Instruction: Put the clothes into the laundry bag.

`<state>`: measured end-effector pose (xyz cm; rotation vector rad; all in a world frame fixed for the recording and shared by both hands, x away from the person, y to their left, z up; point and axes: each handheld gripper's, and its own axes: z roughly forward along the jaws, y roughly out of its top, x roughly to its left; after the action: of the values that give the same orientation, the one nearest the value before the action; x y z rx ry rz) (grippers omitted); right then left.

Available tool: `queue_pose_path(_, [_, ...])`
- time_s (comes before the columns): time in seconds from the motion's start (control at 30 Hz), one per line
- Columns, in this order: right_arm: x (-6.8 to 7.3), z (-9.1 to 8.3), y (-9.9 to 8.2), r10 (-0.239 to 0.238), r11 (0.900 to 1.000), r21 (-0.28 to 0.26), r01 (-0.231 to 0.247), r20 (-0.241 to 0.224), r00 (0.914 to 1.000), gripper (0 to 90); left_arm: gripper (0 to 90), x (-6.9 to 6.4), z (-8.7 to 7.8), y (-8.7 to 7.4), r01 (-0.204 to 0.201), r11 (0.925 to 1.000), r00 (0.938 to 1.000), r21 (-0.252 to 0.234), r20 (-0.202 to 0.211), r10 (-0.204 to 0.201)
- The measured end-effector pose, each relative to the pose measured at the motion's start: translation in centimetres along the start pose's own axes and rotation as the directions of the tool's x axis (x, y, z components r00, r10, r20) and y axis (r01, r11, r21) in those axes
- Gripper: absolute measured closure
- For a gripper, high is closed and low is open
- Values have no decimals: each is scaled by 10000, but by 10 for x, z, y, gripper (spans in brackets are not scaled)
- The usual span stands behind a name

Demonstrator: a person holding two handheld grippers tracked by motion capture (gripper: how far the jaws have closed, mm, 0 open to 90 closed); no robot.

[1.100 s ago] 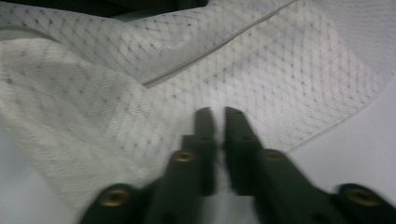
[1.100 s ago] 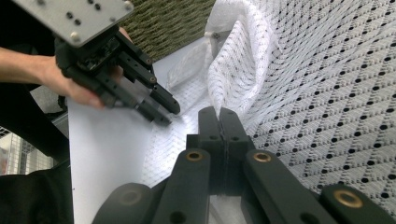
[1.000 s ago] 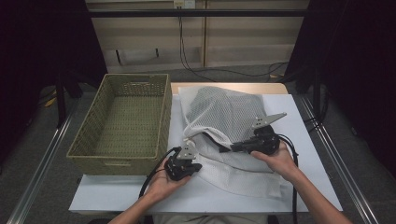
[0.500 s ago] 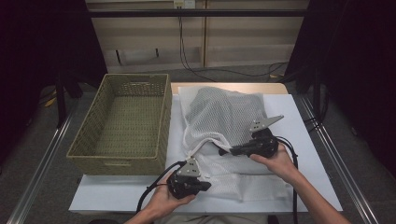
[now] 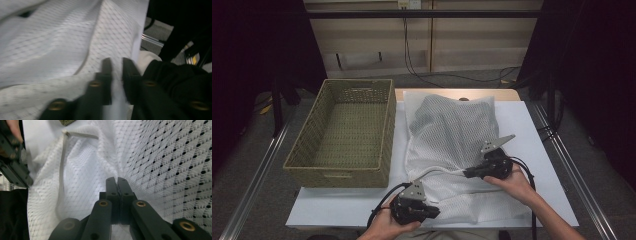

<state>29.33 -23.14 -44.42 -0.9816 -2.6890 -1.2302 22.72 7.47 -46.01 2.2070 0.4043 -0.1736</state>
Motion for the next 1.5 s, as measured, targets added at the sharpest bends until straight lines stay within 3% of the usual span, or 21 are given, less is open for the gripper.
queue_pose_path(0.17, [-3,6,-1,18,10000,36,-18,121,9999,876,642,9,-28,-6,119,9979,9968,-643,-784,-170])
queue_pose_path(0.23, [-4,8,-3,58,9999,116,-60,196,9998,855,629,14,-40,-13,154,9978,9896,-642,-1419,-244])
queue_pose_path(0.27, [-4,8,-4,140,9996,242,-147,272,9995,853,612,16,-44,-17,136,9986,9817,-516,-1893,-232])
queue_pose_path(0.37, [-3,8,-6,119,9997,199,-127,390,9992,818,551,23,-51,-26,371,9989,9709,-285,-2358,-428])
queue_pose_path(0.47, [1,-1,-5,31,9998,-197,-20,548,9985,779,522,28,-51,-28,630,9975,9731,-307,-2201,-683])
queue_pose_path(0.53, [5,-9,-5,-7,9989,-460,44,799,9968,738,493,28,-48,-25,561,9981,9778,-270,-2008,-604])
queue_pose_path(0.6, [7,-18,-8,113,9973,-736,-40,999,9949,710,471,25,-46,-22,462,9978,9787,-485,-1977,-549])
queue_pose_path(0.7, [9,-35,-16,258,9935,-1133,-96,1423,9895,683,467,23,-41,-19,459,9985,9791,-285,-1969,-506])
queue_pose_path(0.77, [11,-50,-24,463,9892,-1454,-200,1799,9826,657,510,24,-37,-17,250,9996,9736,-151,-2264,-278])
queue_pose_path(0.8, [12,-58,-28,515,9877,-1554,-186,2101,9763,622,522,26,-33,-15,188,9998,9752,-43,-2206,-193])
queue_pose_path(0.87, [13,-73,-36,624,9867,-1616,-161,2856,9563,600,560,27,-25,-13,107,9995,9775,300,-2111,-41])
queue_pose_path(0.97, [9,-91,-54,1105,9813,-1851,-536,3126,9434,591,549,24,-18,-15,-186,9922,9710,1230,-2345,473])
queue_pose_path(1.03, [5,-95,-68,1496,9775,-1901,-917,3180,9362,587,507,24,-14,-16,-137,9904,9661,1372,-2535,485])
queue_pose_path(1.1, [2,-92,-79,1787,9765,-1759,-1248,3363,9246,580,449,23,-14,-17,-261,9912,9671,1298,-2477,579])
queue_pose_path(1.17, [0,-88,-84,1777,9801,-1458,-1346,3428,9225,571,486,22,-16,-19,-464,9894,9656,1377,-2474,797])
queue_pose_path(1.23, [-1,-83,-84,1680,9834,-1251,-1317,3511,9211,560,665,24,-22,-21,-604,9864,9676,1526,-2339,955])
queue_pose_path(1.3, [-2,-79,-84,1609,9860,-998,-1337,3575,9199,557,847,25,-25,-23,-250,9909,9706,1326,-2341,558])
queue_pose_path(1.33, [-2,-77,-85,1547,9874,-871,-1317,3662,9176,556,894,28,-28,-23,-474,9845,9712,1687,-2224,849])
queue_pose_path(1.4, [-3,-74,-86,1397,9901,-647,-1246,3689,9189,549,900,27,-28,-23,-293,9877,9721,1537,-2255,639])
queue_pose_path(1.47, [-3,-71,-86,1322,9912,-498,-1224,3751,9175,534,900,28,-33,-23,-338,9813,9725,1897,-2199,761])
queue_pose_path(1.5, [-2,-70,-86,1254,9920,-319,-1225,3782,9172,533,900,26,-34,-26,-54,9881,9741,1540,-2225,400])
